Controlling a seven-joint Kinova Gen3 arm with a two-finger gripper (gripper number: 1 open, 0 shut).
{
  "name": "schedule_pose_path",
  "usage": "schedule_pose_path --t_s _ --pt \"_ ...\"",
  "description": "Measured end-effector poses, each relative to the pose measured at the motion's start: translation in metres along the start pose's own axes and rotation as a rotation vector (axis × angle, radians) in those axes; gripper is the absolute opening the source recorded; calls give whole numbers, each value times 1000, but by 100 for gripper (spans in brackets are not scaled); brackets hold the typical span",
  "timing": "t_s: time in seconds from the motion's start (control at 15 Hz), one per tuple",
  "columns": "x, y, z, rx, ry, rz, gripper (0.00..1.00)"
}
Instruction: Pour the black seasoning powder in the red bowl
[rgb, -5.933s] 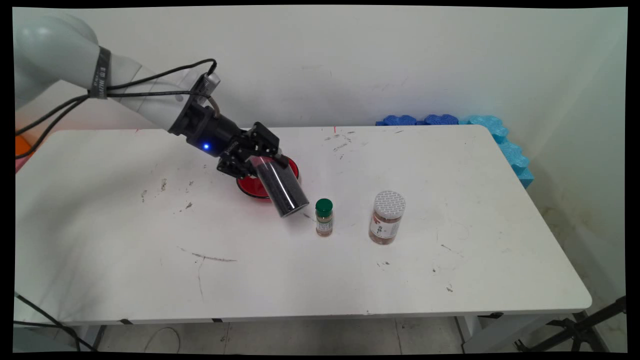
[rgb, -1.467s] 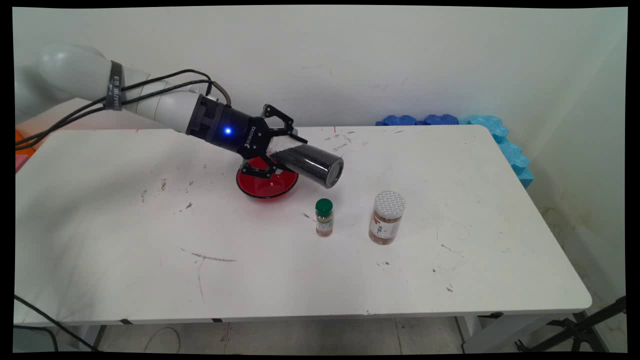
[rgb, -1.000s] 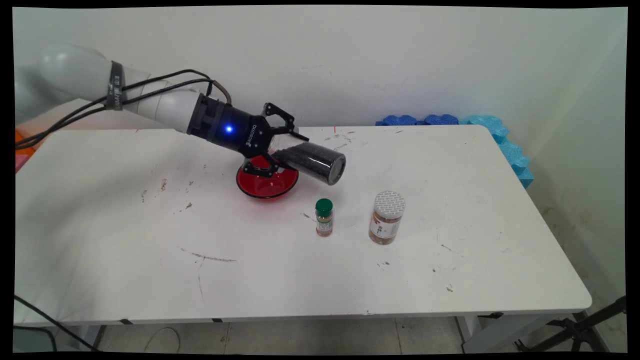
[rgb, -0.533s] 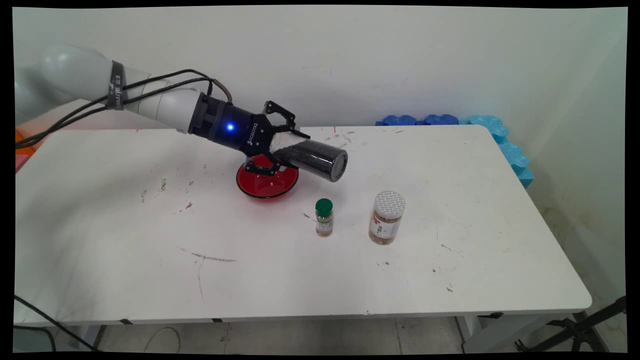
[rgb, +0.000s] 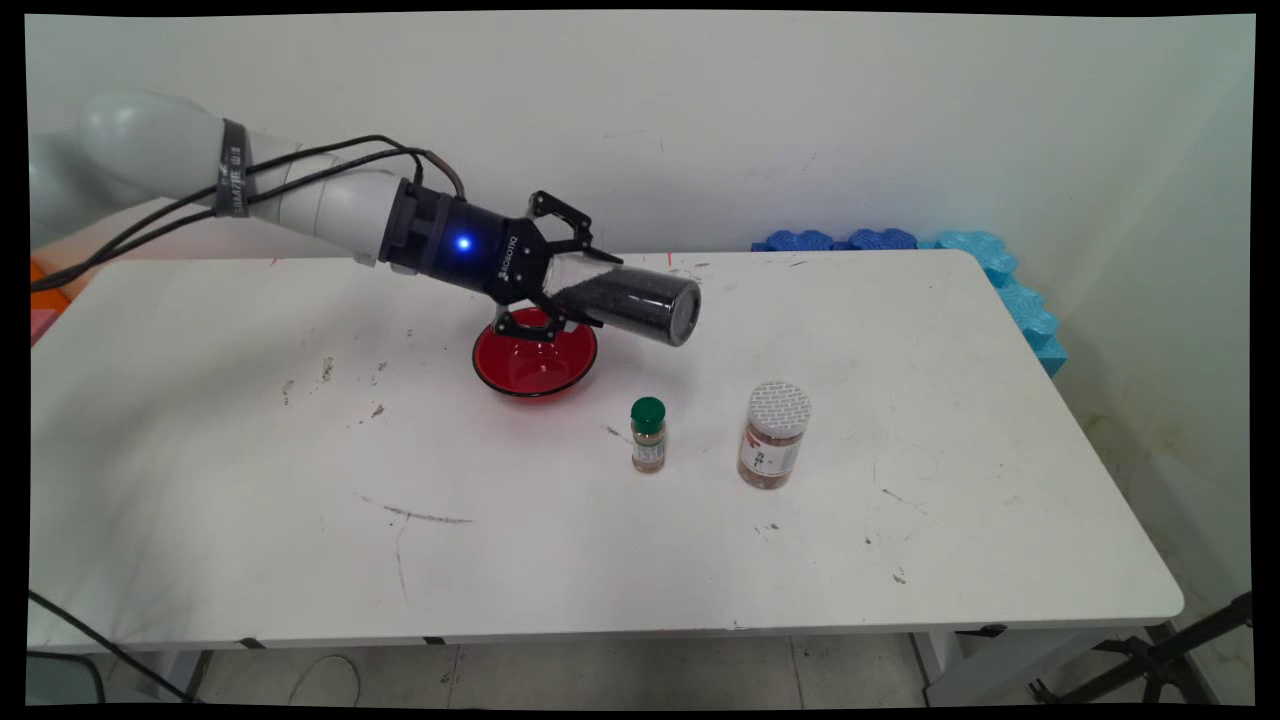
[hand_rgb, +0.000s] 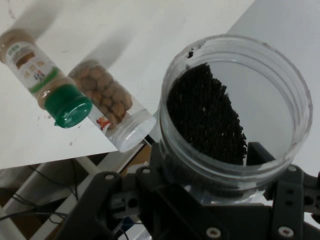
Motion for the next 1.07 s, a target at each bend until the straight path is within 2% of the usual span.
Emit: schedule_pose_path --t_s 1.07 --pt "3 7 1 -63 11 -102 0"
